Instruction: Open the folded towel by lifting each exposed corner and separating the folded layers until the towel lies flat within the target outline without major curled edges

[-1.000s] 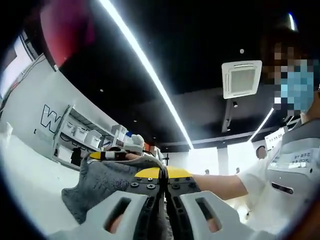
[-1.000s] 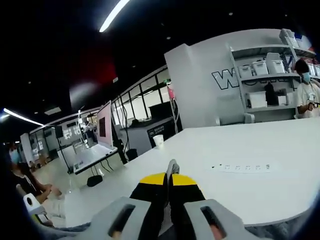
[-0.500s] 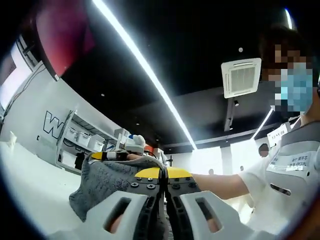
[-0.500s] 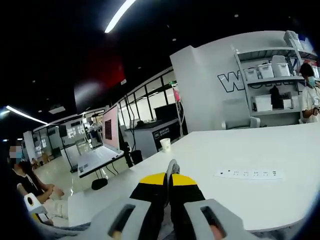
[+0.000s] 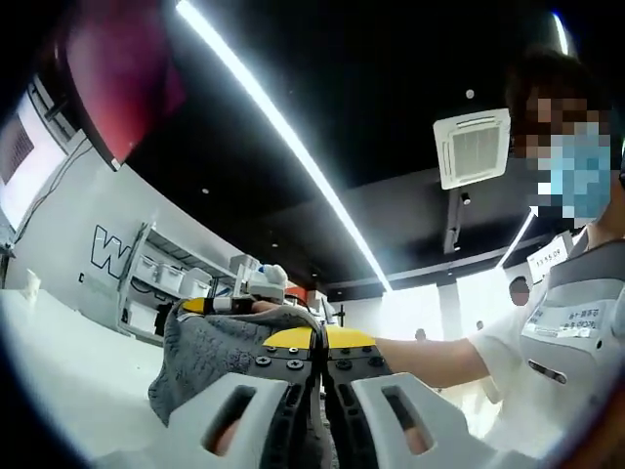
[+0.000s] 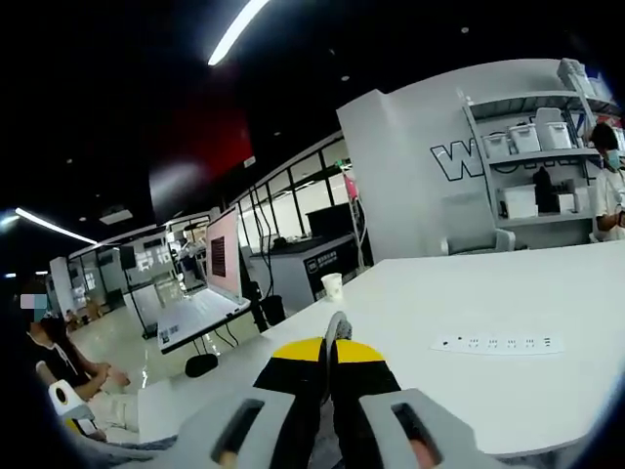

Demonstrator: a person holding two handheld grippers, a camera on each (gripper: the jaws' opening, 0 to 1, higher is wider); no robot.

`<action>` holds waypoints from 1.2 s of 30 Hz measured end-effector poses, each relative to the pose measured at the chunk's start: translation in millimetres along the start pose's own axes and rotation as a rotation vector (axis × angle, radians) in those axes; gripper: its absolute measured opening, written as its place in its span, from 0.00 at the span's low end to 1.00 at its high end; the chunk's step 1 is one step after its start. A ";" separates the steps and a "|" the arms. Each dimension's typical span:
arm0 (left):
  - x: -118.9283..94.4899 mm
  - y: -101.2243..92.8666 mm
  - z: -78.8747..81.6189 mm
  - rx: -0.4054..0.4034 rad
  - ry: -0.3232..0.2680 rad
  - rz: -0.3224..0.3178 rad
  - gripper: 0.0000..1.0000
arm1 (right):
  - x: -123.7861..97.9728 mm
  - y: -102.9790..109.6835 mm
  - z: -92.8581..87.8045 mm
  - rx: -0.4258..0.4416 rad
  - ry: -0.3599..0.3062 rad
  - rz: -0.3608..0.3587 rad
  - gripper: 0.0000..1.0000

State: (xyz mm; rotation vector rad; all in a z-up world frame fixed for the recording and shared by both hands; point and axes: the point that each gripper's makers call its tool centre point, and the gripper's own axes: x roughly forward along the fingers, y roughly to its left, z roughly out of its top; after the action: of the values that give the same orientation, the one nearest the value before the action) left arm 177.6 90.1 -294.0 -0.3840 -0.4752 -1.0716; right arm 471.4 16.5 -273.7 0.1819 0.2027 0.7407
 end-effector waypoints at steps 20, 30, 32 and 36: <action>-8.6 4.8 6.6 0.051 0.010 0.029 0.00 | 6.8 17.4 1.6 0.002 0.005 0.026 0.00; -16.9 8.7 8.0 0.057 0.014 0.045 0.00 | 18.7 22.3 4.3 0.008 0.005 0.043 0.00; -18.8 8.3 8.2 0.066 0.015 0.049 0.00 | 20.6 25.9 2.2 0.005 0.007 0.047 0.00; -22.1 9.5 7.6 0.068 0.018 0.055 0.00 | 24.9 27.4 1.3 0.013 0.008 0.053 0.00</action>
State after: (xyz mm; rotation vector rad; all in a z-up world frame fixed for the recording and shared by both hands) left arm 176.0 114.4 -300.4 -0.3253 -0.4814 -1.0022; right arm 471.8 53.2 -268.9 0.1970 0.2114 0.7929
